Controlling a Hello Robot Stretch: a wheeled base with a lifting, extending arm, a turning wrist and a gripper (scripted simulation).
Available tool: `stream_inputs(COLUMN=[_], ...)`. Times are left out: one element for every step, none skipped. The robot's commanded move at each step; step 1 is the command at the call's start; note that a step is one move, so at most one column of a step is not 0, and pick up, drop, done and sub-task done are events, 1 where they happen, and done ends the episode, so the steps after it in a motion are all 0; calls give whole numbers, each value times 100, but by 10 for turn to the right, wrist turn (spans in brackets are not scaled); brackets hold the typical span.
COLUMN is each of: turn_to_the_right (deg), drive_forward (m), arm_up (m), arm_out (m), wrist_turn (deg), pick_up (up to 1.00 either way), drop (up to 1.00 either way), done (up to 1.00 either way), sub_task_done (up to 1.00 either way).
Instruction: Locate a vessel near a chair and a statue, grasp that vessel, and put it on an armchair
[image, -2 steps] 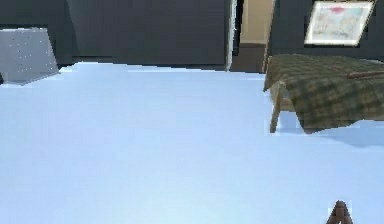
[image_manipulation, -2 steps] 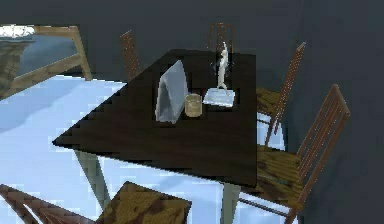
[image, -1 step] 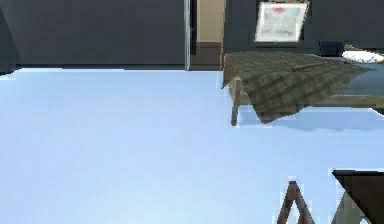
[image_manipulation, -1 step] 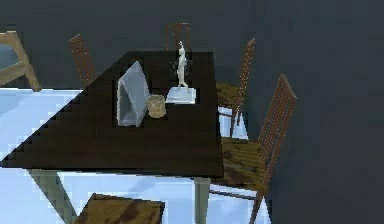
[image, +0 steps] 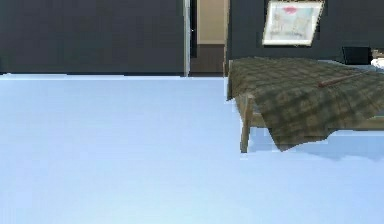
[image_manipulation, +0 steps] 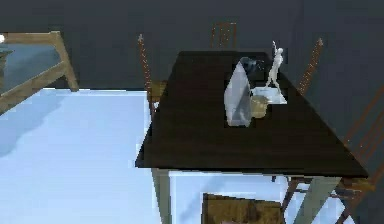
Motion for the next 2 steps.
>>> stream_inputs(turn_to_the_right=[450, 270], drive_forward=[0, 0], arm_up=[0, 0], arm_out=[0, 0], wrist_turn=[0, 0], pick_up=[0, 0], drop=[0, 0], done=[0, 0], sub_task_done=[0, 0])
